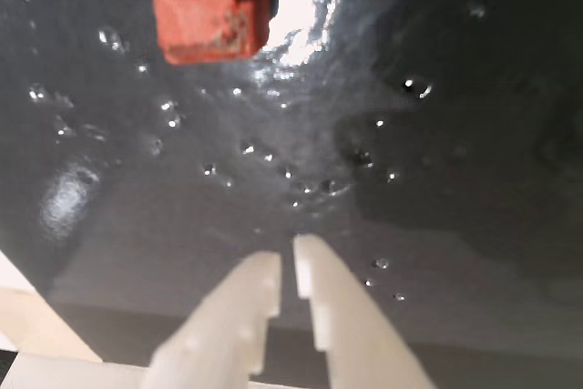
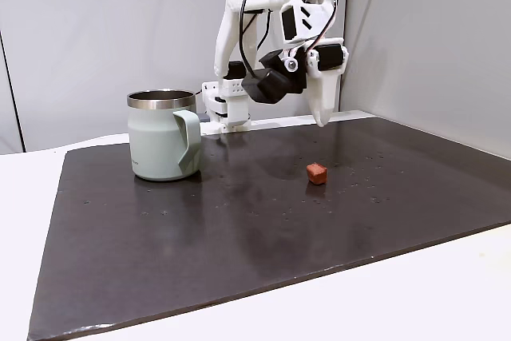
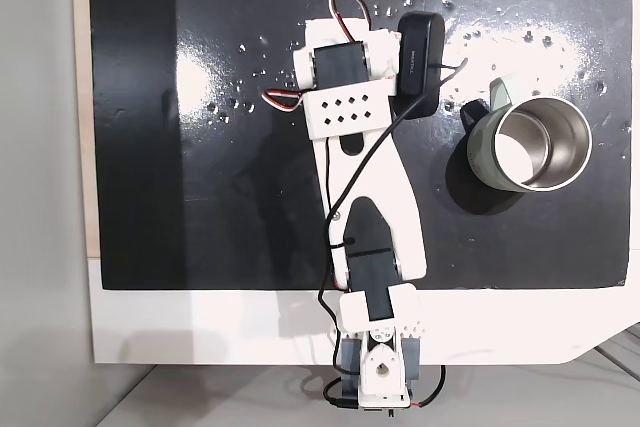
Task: Grasp a cube and put it in the cup.
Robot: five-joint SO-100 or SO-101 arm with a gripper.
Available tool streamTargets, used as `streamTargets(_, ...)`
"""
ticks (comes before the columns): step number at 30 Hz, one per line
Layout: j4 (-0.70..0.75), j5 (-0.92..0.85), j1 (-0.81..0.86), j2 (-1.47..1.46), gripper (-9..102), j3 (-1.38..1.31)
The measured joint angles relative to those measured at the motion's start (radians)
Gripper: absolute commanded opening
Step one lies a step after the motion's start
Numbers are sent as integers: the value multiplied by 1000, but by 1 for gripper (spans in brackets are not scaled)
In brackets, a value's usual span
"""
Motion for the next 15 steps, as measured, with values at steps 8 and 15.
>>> streamTargets(8,67,40,32,-124,6,-138)
streamTargets(15,124,44,77,-210,10,-250)
